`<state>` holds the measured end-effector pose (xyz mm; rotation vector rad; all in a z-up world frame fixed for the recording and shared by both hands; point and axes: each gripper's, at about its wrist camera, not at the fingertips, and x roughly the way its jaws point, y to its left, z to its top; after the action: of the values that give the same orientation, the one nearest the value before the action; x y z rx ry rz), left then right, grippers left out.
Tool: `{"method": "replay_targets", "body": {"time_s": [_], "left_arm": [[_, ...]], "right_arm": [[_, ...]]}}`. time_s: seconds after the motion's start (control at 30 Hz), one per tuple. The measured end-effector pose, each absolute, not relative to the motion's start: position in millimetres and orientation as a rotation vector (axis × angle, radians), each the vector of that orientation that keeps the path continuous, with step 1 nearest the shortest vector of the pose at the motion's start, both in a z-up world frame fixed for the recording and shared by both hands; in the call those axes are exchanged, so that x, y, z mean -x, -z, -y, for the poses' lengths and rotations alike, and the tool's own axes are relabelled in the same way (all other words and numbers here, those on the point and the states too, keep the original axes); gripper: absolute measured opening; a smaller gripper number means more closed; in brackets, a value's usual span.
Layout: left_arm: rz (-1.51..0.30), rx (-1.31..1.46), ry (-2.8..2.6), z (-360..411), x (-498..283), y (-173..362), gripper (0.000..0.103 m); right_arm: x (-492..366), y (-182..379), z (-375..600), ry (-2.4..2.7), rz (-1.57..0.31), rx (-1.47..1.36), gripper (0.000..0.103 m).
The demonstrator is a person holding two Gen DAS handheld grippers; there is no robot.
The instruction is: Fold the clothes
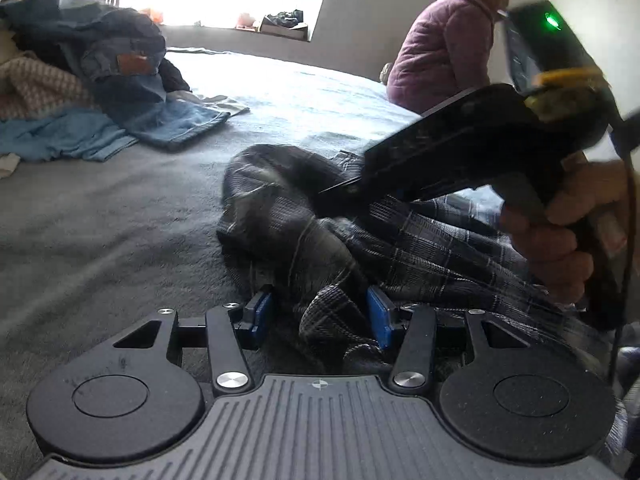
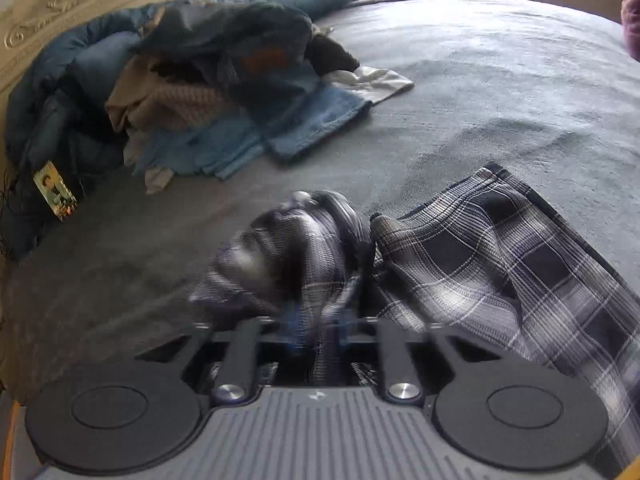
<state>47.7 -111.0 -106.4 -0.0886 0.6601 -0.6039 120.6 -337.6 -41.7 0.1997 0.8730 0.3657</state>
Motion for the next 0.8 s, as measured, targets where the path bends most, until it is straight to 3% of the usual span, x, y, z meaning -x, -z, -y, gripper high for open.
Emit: {"method": "replay_targets", "body": {"time_s": [0.2,0.4,0.63,0.73,0.8], "left_arm": [[-0.656,0.218,0.567,53.3,-20.8,86.4,0.05],[-0.65,0.319,0.434,-16.0,15.8,68.2,0.051],[-0.61,0.379,0.447,-45.0,50.4,47.8,0.058],[-0.596,0.32,0.497,-29.6,61.2,45.5,0.067],[-0.613,0.284,0.527,-19.1,65.3,49.0,0.068]], "right_arm": [[-57.2,-3.4,331.6,-0.465,-0.663,-0.133,0.01],[31.5,-20.9,272.2,-0.601,-0.539,0.132,0.01],[143.2,46.1,157.9,-0.731,-0.367,0.767,0.01],[161.2,81.3,132.2,-0.717,-0.346,0.903,0.012],[167.6,87.7,129.1,-0.706,-0.36,0.907,0.015]]}}
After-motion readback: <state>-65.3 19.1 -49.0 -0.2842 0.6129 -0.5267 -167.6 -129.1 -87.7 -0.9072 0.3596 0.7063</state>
